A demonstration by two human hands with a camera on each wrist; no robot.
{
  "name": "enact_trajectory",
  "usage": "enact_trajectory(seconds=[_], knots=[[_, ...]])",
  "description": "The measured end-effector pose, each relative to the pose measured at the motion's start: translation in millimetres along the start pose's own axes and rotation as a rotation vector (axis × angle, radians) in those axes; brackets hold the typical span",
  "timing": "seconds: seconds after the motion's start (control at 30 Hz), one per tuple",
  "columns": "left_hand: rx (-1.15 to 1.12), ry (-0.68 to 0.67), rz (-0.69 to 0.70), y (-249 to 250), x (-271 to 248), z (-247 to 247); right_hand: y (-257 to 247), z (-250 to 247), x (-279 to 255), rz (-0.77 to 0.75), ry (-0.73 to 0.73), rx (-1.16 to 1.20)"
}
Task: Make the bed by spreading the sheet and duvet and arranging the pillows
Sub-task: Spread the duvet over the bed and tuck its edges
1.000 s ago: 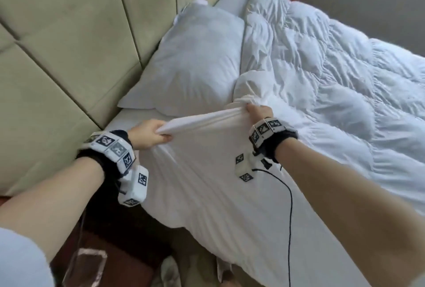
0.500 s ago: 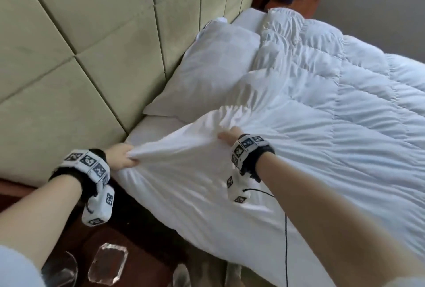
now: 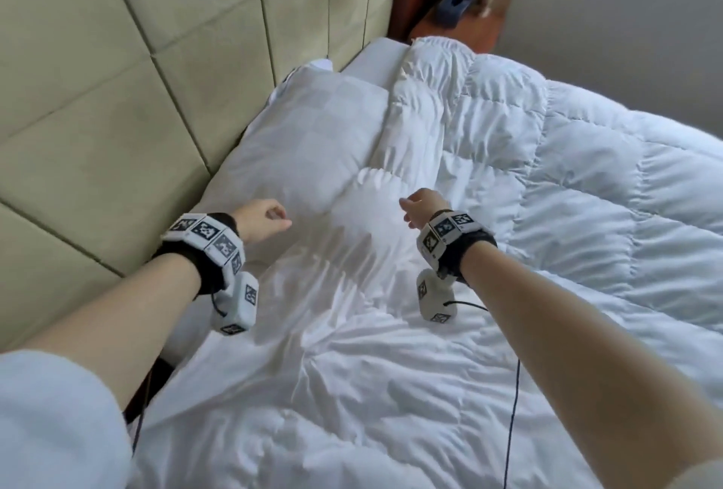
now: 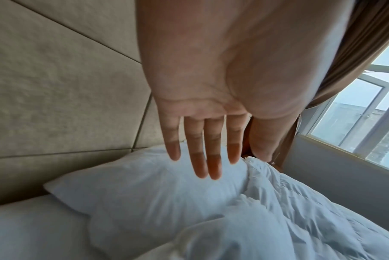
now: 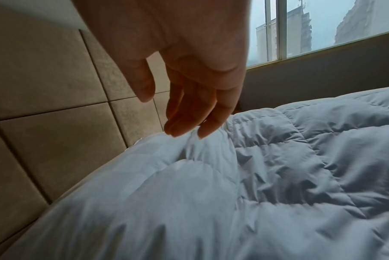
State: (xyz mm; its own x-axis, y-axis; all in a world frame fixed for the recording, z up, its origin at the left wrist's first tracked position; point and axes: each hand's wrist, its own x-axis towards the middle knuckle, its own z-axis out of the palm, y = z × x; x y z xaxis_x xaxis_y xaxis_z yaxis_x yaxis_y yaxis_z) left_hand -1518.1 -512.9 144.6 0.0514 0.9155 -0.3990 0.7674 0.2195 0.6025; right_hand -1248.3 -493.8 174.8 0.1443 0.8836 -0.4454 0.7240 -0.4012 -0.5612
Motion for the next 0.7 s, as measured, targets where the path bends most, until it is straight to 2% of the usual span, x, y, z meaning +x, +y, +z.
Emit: enact_trajectory(seconds=[0.17,0.37,0.53,0.6,0.7], knots=[[0.003,0.02,-0.12,43.0,50.1,13.5,3.2,-33.0,57.6,0.069,0.057,0.069],[-0.066,0.001,-0.252,47.8,121.0,34.4,-10.0,-23.7,133.9,0.119,0.026,0.176],[-0.104,-0.2,-0.331,21.7,183.4,76.4,-19.6,15.5,203.0,0.231,0.001,0.147],[-0.104,-0.308,-0.283,14.5,204.6,82.4,-22.2,29.7,229.1,0.281,-0.008,0.106],[-0.215,-0.497,-0.169,8.5,230.5,89.6,-21.3,53.6,263.9,0.432,-0.027,0.086]])
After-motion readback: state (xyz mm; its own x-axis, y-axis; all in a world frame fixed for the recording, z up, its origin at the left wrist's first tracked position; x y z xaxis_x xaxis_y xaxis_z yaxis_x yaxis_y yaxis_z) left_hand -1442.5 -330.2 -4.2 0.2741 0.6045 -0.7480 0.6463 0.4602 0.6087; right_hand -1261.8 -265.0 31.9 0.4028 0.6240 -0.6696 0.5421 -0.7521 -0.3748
